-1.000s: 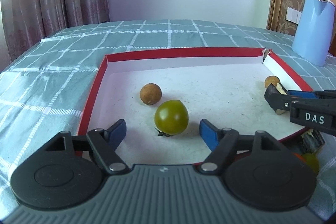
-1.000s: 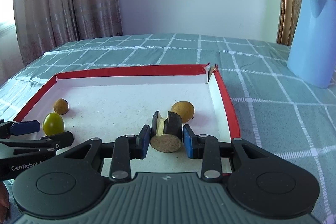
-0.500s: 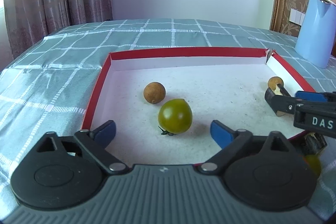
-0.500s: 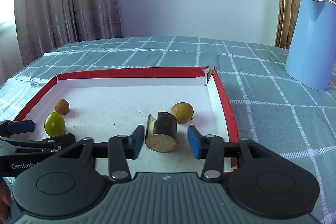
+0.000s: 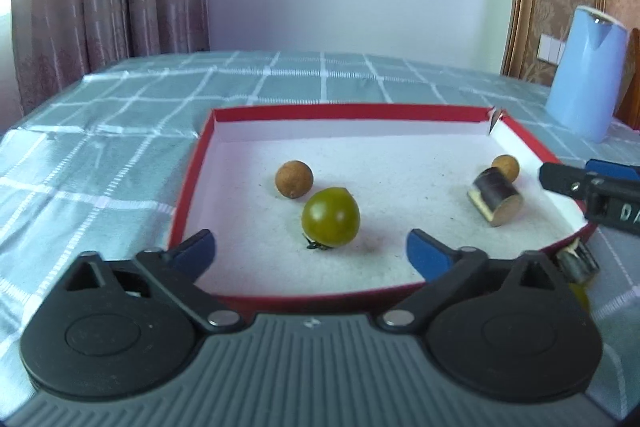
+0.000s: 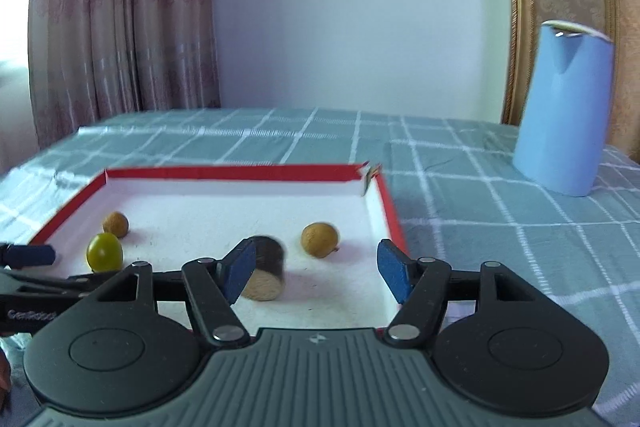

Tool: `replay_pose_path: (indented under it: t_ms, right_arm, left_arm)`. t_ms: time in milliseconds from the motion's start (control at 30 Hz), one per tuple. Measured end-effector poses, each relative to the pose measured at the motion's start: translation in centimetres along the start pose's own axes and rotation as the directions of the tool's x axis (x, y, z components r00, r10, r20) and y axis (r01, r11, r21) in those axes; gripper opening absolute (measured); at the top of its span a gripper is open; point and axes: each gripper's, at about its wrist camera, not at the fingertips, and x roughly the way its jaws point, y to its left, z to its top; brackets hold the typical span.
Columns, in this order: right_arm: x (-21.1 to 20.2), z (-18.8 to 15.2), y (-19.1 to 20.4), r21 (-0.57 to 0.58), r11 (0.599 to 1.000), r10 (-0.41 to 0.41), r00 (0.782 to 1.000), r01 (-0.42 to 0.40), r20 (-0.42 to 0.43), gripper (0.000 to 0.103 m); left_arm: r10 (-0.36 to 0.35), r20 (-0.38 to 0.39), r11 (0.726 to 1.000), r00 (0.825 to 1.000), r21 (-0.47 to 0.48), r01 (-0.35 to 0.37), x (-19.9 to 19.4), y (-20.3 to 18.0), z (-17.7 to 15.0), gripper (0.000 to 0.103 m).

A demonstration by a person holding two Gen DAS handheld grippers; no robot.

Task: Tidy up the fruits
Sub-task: 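Open the right gripper to set the log in the tray and withdraw, then grasp a second log piece with the right gripper while the left grasps a green cucumber chunk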

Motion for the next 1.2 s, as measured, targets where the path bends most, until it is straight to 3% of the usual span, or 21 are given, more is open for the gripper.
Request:
replay_pose_path:
  t_ms: [167, 400, 700, 967, 1033, 1100, 1200]
  right_arm:
    - [-1.8, -1.1, -2.5, 0.093, 0.995, 0.036, 0.999, -0.035, -0.013, 0.067]
    - [-4.6, -3.1, -2.9, 0.040, 0.999, 0.024, 0.999, -0.025, 0.023, 0.067]
    - [-2.5, -3.4, -1.6, 0.043, 0.995, 0.090, 0.991, -0.086, -0.097, 0.067]
    - [-2.0, -3.7, -1.0, 0.052, 0.996, 0.084, 0.989, -0.078, -0.123, 0.066]
    - [-2.3, -3.7, -0.9, 0.041, 0.992, 0.121, 0.986, -0.116, -0.119, 0.043]
    - [-2.8, -3.8, -0.2, 0.004, 0.992, 0.125, 0.986, -0.125, -0.108, 0.034]
    - [-3.2, -3.9, -0.2, -0.007, 0.994, 0.106, 0.990, -0.108, -0.096, 0.032]
  left_arm:
    - [-0.042, 0.060, 0.999, 0.997, -0.011, 0.042, -1.9, 0.8, -0.7, 0.103]
    - [-0.046, 0.087, 0.999, 0.995, -0.006, 0.046, -3.1, 0.9, -1.3, 0.103]
    - [-0.051, 0.094, 0.999, 0.994, -0.012, 0.053, -3.2, 1.1, -1.4, 0.103]
    - [-0.050, 0.094, 0.999, 0.994, -0.011, 0.052, -3.2, 1.1, -1.4, 0.103]
    - [-0.051, 0.093, 0.999, 0.994, -0.011, 0.053, -3.2, 1.1, -1.5, 0.103]
    - [-0.052, 0.097, 0.998, 0.994, -0.014, 0.054, -3.4, 1.2, -1.5, 0.103]
    - [-0.059, 0.109, 0.998, 0.992, -0.029, 0.063, -4.0, 1.6, -1.7, 0.103]
